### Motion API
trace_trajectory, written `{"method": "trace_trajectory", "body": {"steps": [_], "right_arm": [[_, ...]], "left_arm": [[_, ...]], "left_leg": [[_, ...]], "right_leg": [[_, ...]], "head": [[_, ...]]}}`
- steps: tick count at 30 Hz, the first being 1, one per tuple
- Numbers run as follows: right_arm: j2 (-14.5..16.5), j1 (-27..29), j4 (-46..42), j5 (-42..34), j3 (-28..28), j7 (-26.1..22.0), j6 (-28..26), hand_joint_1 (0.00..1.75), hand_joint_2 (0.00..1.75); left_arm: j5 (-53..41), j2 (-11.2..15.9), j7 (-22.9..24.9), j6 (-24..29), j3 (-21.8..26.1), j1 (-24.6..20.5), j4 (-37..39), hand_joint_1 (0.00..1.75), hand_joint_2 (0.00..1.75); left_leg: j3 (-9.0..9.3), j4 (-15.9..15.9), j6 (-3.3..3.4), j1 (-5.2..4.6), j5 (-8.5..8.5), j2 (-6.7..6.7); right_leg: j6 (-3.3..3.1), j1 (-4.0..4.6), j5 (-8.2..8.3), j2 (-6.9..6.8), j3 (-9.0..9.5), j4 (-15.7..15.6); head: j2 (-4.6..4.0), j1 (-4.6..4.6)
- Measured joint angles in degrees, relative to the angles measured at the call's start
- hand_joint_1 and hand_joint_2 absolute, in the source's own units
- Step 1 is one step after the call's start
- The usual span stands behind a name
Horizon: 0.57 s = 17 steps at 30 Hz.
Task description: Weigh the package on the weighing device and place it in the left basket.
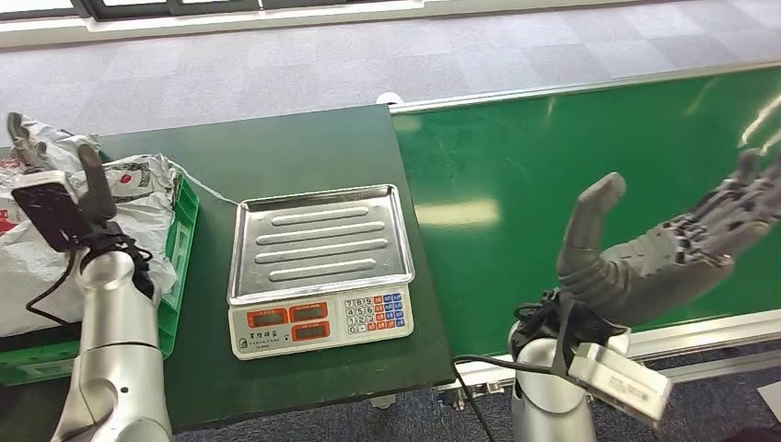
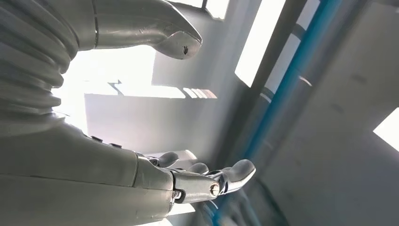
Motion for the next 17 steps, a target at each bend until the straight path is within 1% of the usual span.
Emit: {"method": "trace_trajectory", "body": {"steps": [3, 7, 12, 17], "right_arm": [[-0.3, 0.2, 4.8, -2.2, 1.2, -0.1, 0.0, 0.00, 1.75], [-1.0, 0.1, 9.9, -4.5, 2.4, 1.5, 0.6, 0.00, 1.75], [-2.0, 0.6, 15.7, -5.7, 3.9, 2.8, 1.6, 0.00, 1.75], [-2.2, 3.0, 17.6, -7.2, 4.1, 3.1, 3.7, 0.00, 1.75]], "left_arm": [[2.7, -1.8, 0.4, 1.3, -7.9, 3.7, -4.3, 0.00, 1.75], [4.1, -3.0, 0.4, 2.5, -14.8, 6.8, -7.9, 0.00, 1.75], [4.4, -5.4, 0.4, 3.7, -22.3, 10.6, -10.6, 0.00, 1.75], [5.3, -7.0, 1.3, 3.7, -27.1, 13.4, -13.2, 0.00, 1.75]], "left_leg": [[-0.08, 0.0, 0.05, -0.01, 0.03, -0.04], [-0.09, 0.0, 0.05, 0.00, 0.03, -0.07], [-0.16, 0.0, 0.05, 0.00, 0.03, -0.11], [-0.19, 0.0, 0.06, -0.01, 0.01, -0.15]], "right_leg": [[0.01, 0.00, 0.01, -0.08, -0.06, 0.0], [0.04, 0.01, -0.02, -0.07, -0.12, 0.0], [0.08, 0.00, -0.05, -0.10, -0.13, 0.0], [0.09, 0.00, -0.06, -0.12, -0.16, 0.0]], "head": [[0.00, 0.01], [0.00, -0.02], [0.00, 0.00], [0.00, -0.01]]}}
